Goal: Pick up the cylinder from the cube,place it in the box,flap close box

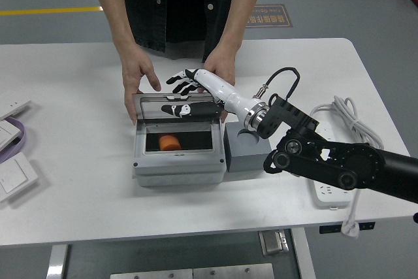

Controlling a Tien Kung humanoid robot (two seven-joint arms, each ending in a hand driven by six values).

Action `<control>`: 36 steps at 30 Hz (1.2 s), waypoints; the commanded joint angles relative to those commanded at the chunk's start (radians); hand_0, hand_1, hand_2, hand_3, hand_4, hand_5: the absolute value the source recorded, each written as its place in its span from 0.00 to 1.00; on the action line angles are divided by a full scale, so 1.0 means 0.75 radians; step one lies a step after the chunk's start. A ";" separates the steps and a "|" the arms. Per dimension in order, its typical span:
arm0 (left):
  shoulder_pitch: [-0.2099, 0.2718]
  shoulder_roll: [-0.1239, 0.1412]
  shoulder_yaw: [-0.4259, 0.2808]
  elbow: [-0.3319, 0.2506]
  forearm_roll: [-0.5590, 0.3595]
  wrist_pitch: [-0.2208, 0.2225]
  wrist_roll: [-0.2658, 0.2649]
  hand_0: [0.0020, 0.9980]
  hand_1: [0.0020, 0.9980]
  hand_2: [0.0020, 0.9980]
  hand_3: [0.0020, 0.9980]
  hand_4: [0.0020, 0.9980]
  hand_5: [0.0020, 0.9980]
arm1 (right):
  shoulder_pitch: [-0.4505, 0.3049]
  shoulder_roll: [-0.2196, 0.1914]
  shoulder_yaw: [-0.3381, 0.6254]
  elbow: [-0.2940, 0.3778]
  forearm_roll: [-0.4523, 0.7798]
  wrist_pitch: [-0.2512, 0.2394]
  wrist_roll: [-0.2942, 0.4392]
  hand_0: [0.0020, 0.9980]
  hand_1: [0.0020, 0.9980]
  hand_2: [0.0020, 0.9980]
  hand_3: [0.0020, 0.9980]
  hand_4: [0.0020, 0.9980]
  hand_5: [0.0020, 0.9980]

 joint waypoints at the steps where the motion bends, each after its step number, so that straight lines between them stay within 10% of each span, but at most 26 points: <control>1: 0.000 -0.001 0.000 0.000 0.001 0.000 0.000 0.61 0.58 0.59 0.64 0.70 0.27 | -0.006 -0.004 -0.002 0.004 0.001 0.000 0.001 0.66 0.64 0.65 0.73 0.86 0.53; 36: 0.029 0.003 -0.013 0.004 -0.001 -0.009 0.009 0.61 0.58 0.59 0.64 0.71 0.27 | -0.112 -0.108 0.075 0.155 -0.039 0.035 -0.043 0.50 0.59 0.64 0.70 0.81 0.54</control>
